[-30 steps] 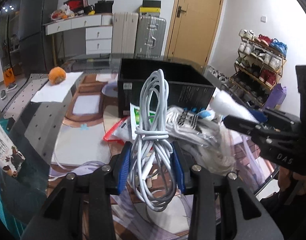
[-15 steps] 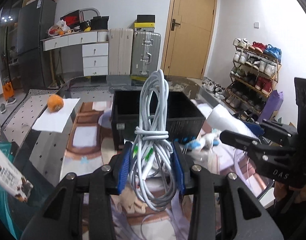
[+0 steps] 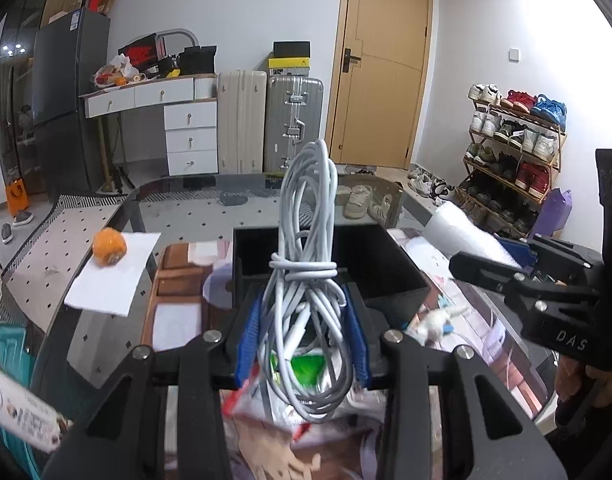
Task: Organize soft objects
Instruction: 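Lift and carry the foam block and cable with both tools into the black box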
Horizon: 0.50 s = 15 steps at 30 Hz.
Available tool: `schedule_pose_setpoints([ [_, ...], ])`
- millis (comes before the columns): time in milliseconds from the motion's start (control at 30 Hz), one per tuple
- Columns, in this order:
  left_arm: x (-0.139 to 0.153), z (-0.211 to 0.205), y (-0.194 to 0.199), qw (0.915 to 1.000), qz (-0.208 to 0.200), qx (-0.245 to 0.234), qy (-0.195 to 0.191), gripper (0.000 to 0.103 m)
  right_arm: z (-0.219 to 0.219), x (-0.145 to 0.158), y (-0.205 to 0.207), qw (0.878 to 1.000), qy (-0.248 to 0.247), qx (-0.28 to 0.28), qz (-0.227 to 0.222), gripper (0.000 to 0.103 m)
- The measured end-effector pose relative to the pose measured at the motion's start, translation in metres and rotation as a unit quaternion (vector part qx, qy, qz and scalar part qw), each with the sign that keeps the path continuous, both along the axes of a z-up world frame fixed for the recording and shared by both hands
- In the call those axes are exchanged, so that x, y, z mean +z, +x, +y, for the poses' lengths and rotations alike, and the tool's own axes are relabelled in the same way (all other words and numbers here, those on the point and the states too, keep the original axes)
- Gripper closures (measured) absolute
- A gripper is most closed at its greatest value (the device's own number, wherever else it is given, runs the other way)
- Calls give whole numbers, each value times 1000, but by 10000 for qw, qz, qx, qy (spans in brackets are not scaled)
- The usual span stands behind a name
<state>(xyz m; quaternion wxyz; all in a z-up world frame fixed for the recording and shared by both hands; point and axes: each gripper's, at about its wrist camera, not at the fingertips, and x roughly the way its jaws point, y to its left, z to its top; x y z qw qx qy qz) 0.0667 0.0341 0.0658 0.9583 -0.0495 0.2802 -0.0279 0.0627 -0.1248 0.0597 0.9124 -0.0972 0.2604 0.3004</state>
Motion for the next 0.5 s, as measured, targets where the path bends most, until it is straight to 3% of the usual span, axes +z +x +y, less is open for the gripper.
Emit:
schedule_pose_setpoints([
  [233,6,4,33,9999,-97,31,115,66,2,9,31,9998,158,-134,0,65],
  [500,2,4,62,9996,-77,14,289,65,16,-4,52,9998,96,-71,149,65],
])
